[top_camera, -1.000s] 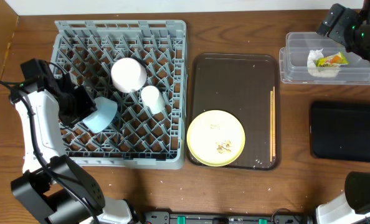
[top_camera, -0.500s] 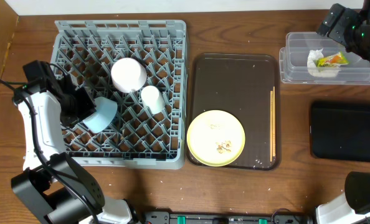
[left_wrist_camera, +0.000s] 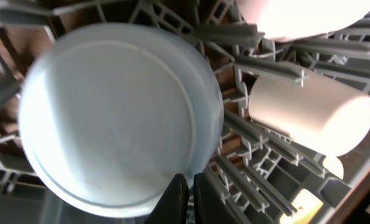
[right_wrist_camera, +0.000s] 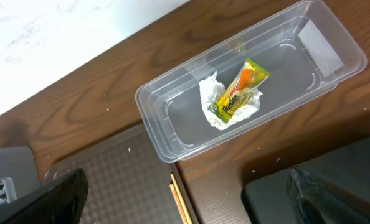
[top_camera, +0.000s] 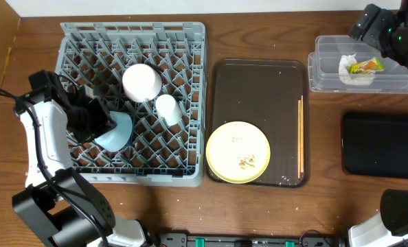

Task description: Sort waste into correct bins and load items into the dishwasher

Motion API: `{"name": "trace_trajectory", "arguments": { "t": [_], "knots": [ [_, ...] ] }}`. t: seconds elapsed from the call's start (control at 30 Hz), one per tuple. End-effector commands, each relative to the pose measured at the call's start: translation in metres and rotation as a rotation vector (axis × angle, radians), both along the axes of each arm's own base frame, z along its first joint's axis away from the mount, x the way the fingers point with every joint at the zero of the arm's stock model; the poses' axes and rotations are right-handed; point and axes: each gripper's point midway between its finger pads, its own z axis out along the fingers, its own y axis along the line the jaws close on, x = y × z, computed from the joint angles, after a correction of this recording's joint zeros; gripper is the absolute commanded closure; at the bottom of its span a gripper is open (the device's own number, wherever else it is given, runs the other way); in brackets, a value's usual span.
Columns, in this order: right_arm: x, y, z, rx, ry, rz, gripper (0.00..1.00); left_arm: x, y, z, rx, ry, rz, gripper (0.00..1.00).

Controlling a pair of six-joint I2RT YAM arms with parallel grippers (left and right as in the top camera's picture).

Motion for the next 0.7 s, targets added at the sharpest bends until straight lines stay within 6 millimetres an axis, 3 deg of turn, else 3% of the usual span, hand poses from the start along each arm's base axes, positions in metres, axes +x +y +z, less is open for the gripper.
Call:
{"name": "trace_trajectory", "arguments": {
  "t": [0.0,0.23,0.37,0.57,0.67],
  "knots": [
    [0.0,-0.002,0.002,-0.002,-0.004,-0.004,0.01,-0.001,-0.009,0.0,-0.047,-0.002,-0.014,0.92],
    [0.0,-0.002,0.002,-0.002,-0.004,-0.004,0.01,0.001,-0.013,-0.003,0.0,0.004,-0.07,0.92],
    [0.0,-0.002,0.002,-0.002,-0.004,-0.004,0.01,-0.002,0.007,-0.003,0.105,0.031,-0.054,0.92],
    [0.0,-0.002,0.002,-0.002,-0.004,-0.004,0.01,0.008,0.044,0.026,0.209,-0.03,0.04,0.92],
    [0.0,-0.002,0.002,-0.002,-0.004,-0.004,0.01,0.006,0.057,0.024,0.238,-0.018,0.08,0.92]
  ]
}}
